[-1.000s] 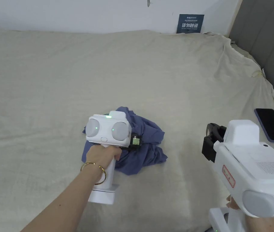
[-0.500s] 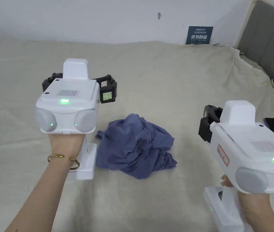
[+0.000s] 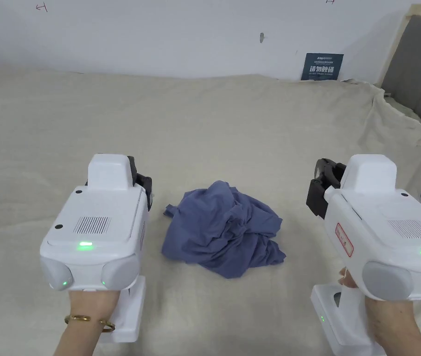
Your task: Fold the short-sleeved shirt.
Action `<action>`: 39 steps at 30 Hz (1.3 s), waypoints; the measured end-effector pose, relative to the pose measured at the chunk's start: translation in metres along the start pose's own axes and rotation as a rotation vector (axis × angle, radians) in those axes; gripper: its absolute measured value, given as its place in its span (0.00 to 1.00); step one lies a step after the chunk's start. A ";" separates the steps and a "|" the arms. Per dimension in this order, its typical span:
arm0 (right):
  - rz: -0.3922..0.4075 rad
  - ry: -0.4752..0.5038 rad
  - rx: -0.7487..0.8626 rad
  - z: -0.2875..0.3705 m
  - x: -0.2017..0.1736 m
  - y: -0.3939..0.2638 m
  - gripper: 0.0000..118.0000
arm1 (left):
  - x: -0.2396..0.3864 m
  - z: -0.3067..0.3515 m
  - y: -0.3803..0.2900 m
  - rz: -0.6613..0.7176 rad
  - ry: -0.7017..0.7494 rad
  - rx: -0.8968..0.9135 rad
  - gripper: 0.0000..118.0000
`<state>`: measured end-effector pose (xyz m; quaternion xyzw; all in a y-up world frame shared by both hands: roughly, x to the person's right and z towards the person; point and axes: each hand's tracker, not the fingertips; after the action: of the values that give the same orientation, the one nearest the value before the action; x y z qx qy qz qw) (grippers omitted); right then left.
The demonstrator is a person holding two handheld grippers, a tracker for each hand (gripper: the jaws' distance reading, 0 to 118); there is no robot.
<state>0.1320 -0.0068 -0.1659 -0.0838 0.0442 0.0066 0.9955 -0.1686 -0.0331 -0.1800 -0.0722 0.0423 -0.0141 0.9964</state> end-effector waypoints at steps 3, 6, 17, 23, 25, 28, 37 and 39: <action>0.003 -0.001 -0.002 0.003 0.000 -0.003 0.00 | 0.002 0.004 -0.003 0.011 -0.010 -0.001 0.00; -0.006 0.000 -0.011 0.003 0.000 -0.006 0.00 | 0.004 0.003 -0.004 0.002 -0.019 -0.007 0.00; -0.017 0.001 -0.031 0.003 0.001 -0.004 0.00 | 0.008 0.008 -0.006 0.013 -0.037 -0.011 0.00; -0.014 -0.001 -0.166 -0.023 0.006 0.008 0.71 | 0.004 0.007 -0.005 0.023 -0.031 -0.014 0.00; -0.032 0.002 -0.226 -0.038 0.007 0.008 0.96 | 0.002 0.007 -0.005 0.027 -0.030 -0.012 0.00; -0.039 0.022 -0.387 -0.069 0.008 -0.002 0.96 | -0.001 0.006 -0.003 0.032 -0.031 -0.017 0.00; -0.077 -0.014 -0.914 -0.167 0.010 -0.098 0.90 | -0.012 -0.009 -0.005 0.042 -0.038 -0.026 0.00; -0.112 -0.040 -0.979 -0.181 0.012 -0.116 0.86 | -0.013 -0.013 -0.008 0.032 -0.042 -0.037 0.00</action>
<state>0.1306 -0.1514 -0.3251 -0.5440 0.0122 -0.0253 0.8386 -0.1827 -0.0420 -0.1903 -0.0901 0.0225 0.0041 0.9957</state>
